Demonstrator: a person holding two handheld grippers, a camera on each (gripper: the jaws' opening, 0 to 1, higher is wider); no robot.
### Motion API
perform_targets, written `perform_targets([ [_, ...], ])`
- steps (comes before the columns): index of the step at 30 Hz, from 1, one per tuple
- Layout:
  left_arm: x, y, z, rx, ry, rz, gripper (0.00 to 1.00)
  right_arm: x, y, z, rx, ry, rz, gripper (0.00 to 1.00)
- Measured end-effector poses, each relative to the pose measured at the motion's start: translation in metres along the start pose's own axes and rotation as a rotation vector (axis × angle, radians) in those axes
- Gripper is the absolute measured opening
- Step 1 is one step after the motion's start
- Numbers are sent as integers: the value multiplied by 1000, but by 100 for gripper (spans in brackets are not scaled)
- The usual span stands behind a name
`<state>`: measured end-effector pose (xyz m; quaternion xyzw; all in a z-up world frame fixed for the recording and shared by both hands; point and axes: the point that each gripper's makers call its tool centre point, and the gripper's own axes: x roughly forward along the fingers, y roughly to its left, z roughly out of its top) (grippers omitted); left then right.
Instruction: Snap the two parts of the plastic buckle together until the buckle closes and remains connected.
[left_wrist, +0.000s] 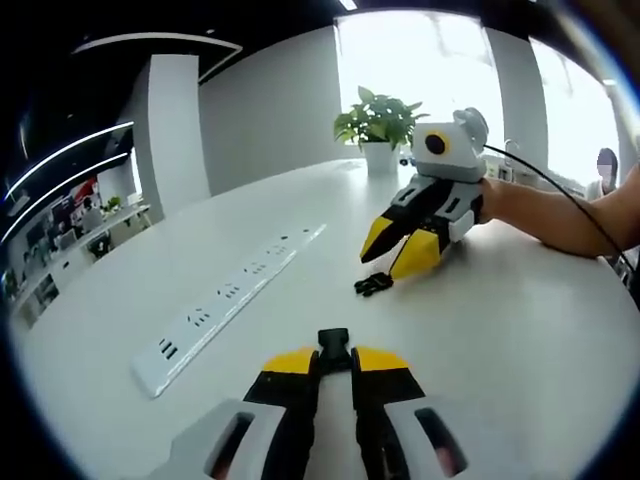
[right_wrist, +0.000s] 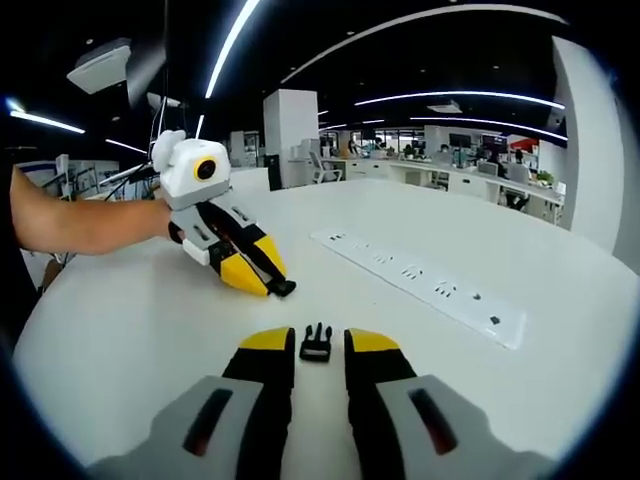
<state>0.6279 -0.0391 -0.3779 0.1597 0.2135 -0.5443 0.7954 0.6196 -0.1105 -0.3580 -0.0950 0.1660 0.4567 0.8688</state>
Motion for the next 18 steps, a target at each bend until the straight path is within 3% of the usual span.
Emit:
perform_targets([
  [6, -1, -2, 1, 23, 11, 4, 11, 6, 0, -10, -54, 47, -22, 20],
  [18, 0, -1, 2, 55, 28, 20, 11, 6, -1, -10, -59, 50, -30, 17],
])
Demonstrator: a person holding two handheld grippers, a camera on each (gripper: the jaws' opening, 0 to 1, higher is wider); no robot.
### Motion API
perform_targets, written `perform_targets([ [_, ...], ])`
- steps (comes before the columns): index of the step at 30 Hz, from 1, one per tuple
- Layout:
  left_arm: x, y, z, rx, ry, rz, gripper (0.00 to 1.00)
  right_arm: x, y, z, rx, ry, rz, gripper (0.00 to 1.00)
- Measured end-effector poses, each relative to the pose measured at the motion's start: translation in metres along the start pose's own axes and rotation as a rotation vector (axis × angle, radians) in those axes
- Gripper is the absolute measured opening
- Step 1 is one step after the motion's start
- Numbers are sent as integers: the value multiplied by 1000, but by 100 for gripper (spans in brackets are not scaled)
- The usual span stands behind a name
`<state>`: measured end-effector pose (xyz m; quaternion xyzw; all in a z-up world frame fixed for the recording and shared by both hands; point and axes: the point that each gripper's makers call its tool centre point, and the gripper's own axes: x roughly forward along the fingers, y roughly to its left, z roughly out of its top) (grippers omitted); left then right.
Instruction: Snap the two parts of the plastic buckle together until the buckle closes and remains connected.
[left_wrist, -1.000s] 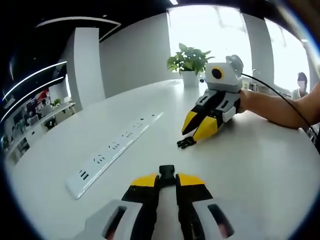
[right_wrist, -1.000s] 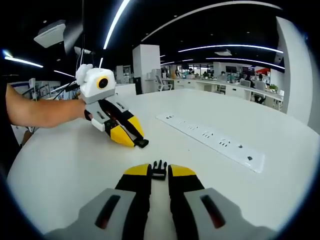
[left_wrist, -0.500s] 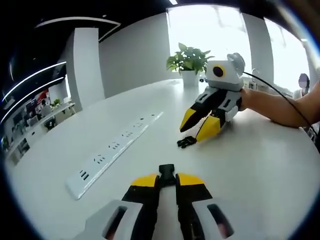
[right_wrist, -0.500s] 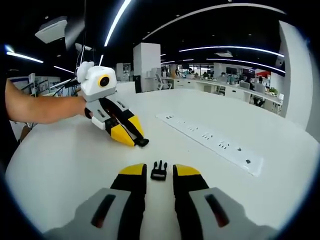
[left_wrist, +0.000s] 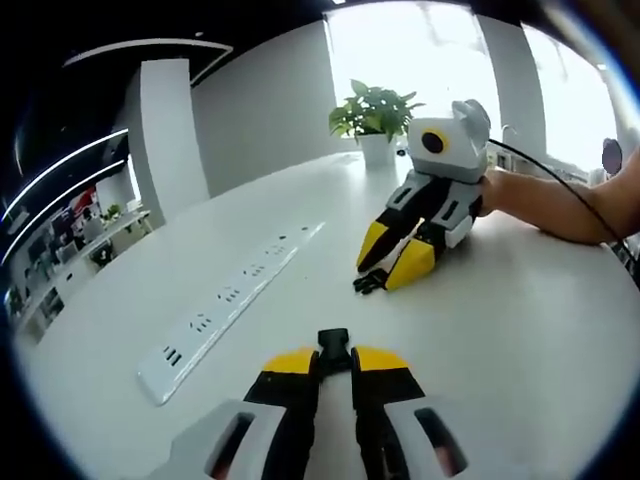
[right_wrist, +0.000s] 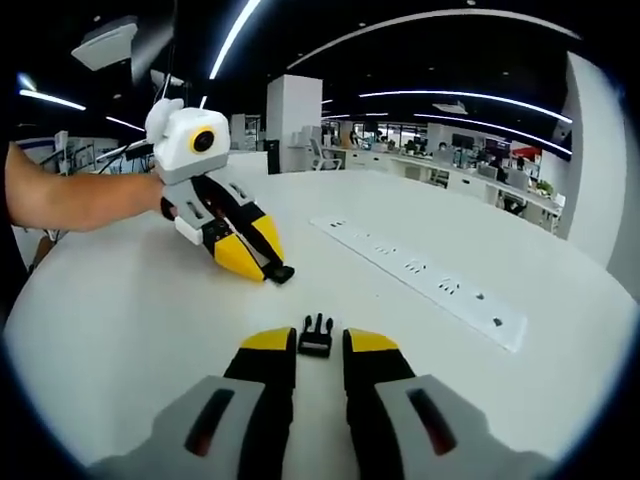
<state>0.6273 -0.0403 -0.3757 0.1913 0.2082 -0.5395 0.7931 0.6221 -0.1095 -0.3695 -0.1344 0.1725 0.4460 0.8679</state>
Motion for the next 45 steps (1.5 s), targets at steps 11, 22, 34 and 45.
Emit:
perform_targets([
  [11, 1, 0, 0, 12, 6, 0, 12, 1, 1, 0, -4, -1, 3, 16],
  [22, 0, 0, 0, 4, 0, 2, 12, 1, 3, 0, -4, -1, 10, 13],
  [34, 1, 0, -1, -27, -6, -5, 11, 1, 3, -1, -2, 0, 11, 12],
  [45, 0, -1, 0, 4, -9, -12, 11, -1, 8, 1, -13, -11, 2, 11],
])
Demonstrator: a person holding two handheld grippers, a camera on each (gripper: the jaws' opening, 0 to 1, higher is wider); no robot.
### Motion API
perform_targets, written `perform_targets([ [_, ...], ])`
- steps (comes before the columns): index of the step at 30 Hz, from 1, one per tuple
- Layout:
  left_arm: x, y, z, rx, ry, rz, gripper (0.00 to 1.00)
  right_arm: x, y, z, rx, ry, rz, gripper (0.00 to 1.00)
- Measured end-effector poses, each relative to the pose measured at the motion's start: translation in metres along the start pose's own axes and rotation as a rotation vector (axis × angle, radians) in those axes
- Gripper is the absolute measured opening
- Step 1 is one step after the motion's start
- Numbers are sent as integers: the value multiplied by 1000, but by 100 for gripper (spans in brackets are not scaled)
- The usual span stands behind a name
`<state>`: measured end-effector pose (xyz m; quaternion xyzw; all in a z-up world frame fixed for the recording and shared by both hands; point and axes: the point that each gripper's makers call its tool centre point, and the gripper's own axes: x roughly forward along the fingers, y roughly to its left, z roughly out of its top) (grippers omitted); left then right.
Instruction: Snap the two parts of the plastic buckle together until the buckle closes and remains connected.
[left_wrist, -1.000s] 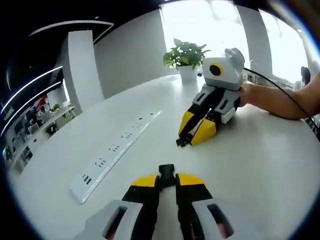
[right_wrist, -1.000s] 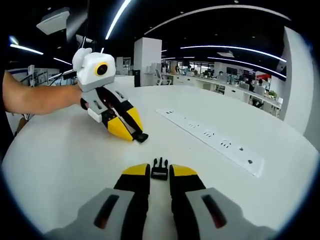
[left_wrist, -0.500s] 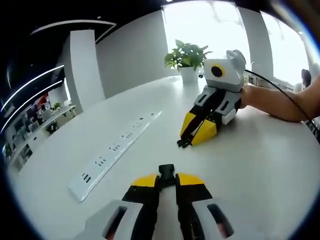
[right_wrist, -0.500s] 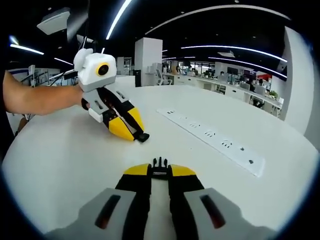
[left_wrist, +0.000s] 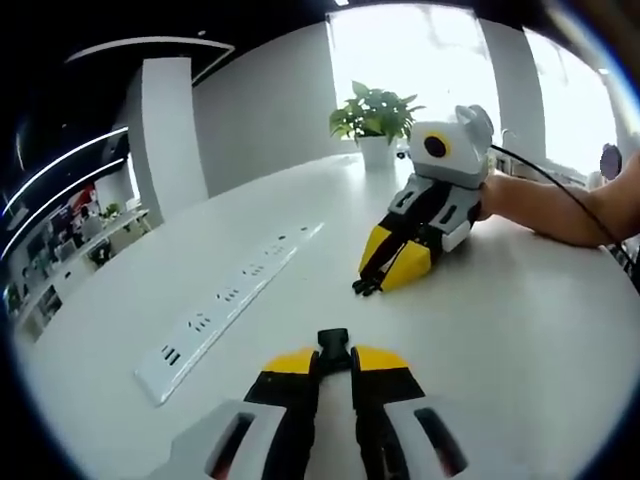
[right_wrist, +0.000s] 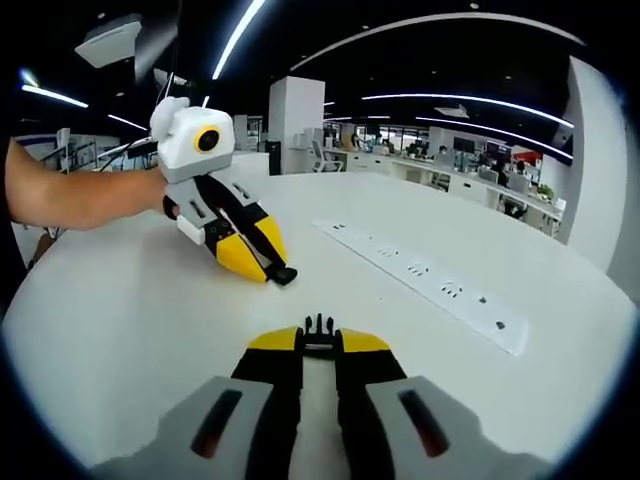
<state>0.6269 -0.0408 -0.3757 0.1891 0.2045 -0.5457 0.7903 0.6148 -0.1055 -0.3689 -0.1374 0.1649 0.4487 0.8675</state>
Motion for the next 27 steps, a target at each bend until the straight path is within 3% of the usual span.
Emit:
perform_targets([
  [10, 1, 6, -1, -68, -6, -7, 11, -2, 4, 1, -10, -5, -6, 11],
  [20, -1, 6, -2, -52, 3, 28, 10, 0, 1, 1, 7, 0, -12, 11],
  [27, -5, 8, -2, -60, 15, 48, 10, -3, -5, 10, 18, -31, -44, 11],
])
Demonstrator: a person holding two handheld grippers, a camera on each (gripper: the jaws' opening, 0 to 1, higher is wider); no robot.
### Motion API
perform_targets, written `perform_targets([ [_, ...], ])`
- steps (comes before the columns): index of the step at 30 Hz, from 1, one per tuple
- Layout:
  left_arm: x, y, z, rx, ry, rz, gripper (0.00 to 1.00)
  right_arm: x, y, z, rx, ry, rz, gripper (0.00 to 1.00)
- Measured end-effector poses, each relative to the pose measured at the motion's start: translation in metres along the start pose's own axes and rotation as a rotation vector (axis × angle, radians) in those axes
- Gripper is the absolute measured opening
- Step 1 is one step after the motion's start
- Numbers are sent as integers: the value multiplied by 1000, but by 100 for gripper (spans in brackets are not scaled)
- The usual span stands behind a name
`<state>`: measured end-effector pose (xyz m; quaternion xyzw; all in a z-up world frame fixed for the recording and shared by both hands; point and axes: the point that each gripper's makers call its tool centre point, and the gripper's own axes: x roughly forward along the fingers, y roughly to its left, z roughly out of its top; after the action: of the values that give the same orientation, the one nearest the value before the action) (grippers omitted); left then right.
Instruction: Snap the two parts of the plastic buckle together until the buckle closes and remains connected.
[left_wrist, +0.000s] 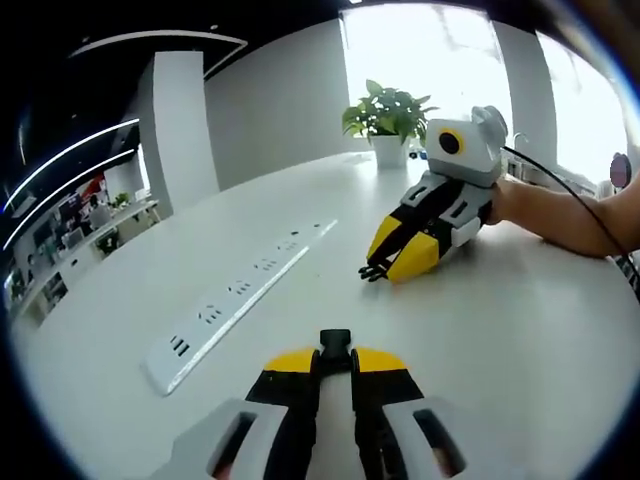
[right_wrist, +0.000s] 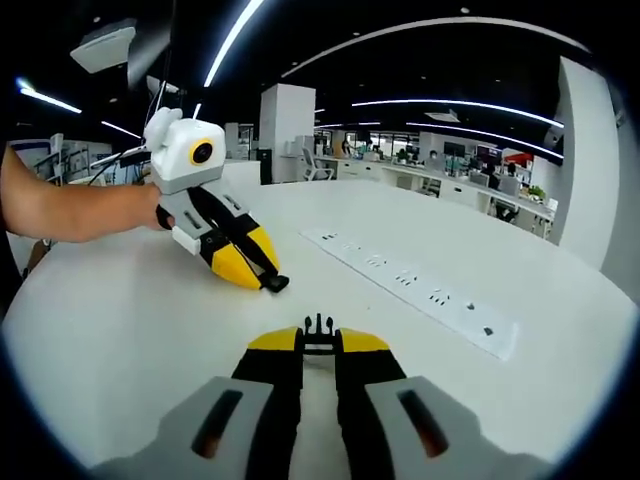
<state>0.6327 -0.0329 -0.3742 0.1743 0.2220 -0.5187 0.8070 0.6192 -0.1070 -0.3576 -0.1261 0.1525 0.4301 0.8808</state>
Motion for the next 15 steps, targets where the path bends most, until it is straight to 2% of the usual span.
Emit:
perform_targets([
  [15, -5, -2, 4, -15, -32, 16, 10, 1, -2, -1, -9, 1, -23, 11],
])
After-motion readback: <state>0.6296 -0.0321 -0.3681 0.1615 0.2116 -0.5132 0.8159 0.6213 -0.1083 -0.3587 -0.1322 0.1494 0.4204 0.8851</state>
